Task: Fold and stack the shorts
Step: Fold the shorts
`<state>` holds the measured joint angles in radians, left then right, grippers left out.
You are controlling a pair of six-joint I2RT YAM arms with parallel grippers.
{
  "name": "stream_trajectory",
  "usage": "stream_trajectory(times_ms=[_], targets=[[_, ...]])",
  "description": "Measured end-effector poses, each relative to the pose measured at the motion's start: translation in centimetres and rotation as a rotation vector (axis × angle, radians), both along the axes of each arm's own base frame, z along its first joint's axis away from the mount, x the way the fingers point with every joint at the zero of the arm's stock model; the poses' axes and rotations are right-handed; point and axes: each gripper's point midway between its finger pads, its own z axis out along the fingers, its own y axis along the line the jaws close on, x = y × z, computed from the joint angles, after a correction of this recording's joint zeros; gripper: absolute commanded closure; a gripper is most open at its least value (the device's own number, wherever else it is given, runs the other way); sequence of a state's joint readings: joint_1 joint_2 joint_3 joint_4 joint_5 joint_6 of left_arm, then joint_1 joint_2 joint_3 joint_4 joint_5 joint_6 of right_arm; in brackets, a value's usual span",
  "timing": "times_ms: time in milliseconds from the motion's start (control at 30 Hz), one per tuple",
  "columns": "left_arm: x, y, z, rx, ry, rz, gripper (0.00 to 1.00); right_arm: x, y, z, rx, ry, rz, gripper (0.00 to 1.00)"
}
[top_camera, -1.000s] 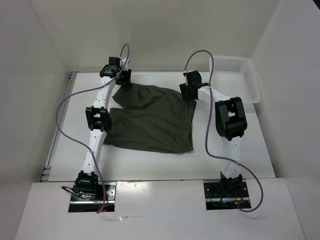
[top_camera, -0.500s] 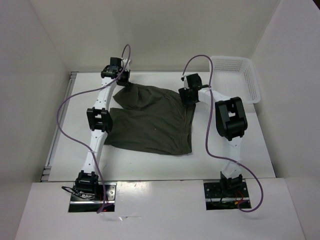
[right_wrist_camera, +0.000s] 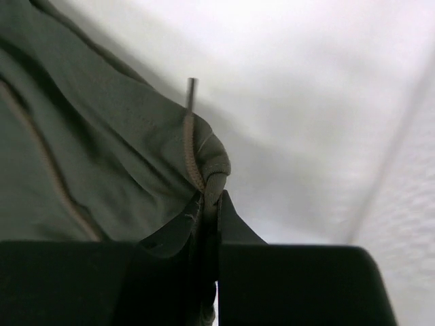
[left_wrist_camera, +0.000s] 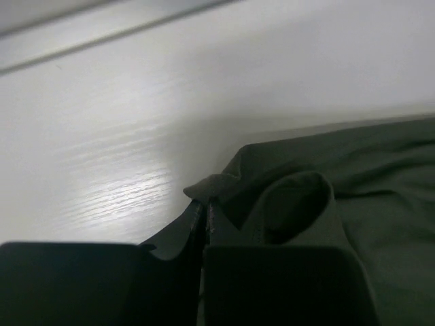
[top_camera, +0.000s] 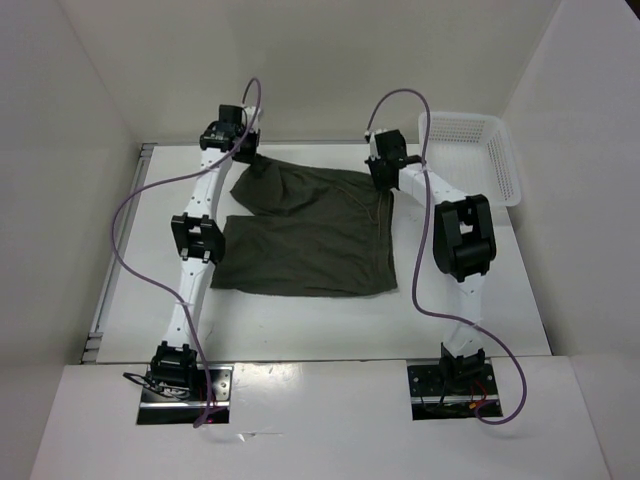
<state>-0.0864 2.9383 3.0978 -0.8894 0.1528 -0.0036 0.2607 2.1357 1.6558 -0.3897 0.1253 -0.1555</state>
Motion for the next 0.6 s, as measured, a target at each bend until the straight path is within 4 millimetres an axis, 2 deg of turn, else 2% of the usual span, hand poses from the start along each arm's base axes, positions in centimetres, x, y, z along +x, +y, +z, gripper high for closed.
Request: stream_trajectory(times_ms=[100,167,267,333,367,433,500,600], targets=[[0.1,-0.1,5.2,0.006,-0.078,0.007,1.00,2.5,-0.1,4.7,-0.006,-0.120,-0.010,1.00],[-0.4,-0.1,9.9,0.004,-0.139,0.010,1.00,2.9,-0.2,7.7,-0.001,-0.181,-0.011,1.00],[-2.1,0.0,17.0,-0.003,-0.226,0.012,1.00,1.5,-0.6,11.9,0.003,-0.252,0.008,1.00],[-3.4,0.2,20.6,-0.006,-0.268,0.014,1.00,-0.3,-0.5,13.9,0.002,-0.282,0.038,1.00],[-4.1,0.3,21.7,-0.006,-0.277,0.015,0.98,-1.3,-0.4,14.4,-0.002,-0.289,0.054,1.00],[-5.0,0.4,22.5,-0.002,-0.267,0.019,0.97,-3.1,0.0,14.6,-0.014,-0.290,0.092,1.00],[-5.5,0.6,22.0,0.007,-0.240,0.024,0.95,-4.9,0.8,13.9,-0.030,-0.271,0.139,1.00],[-6.7,0.5,20.3,0.021,-0.158,0.024,0.95,-7.0,1.7,12.0,-0.053,-0.226,0.192,1.00]])
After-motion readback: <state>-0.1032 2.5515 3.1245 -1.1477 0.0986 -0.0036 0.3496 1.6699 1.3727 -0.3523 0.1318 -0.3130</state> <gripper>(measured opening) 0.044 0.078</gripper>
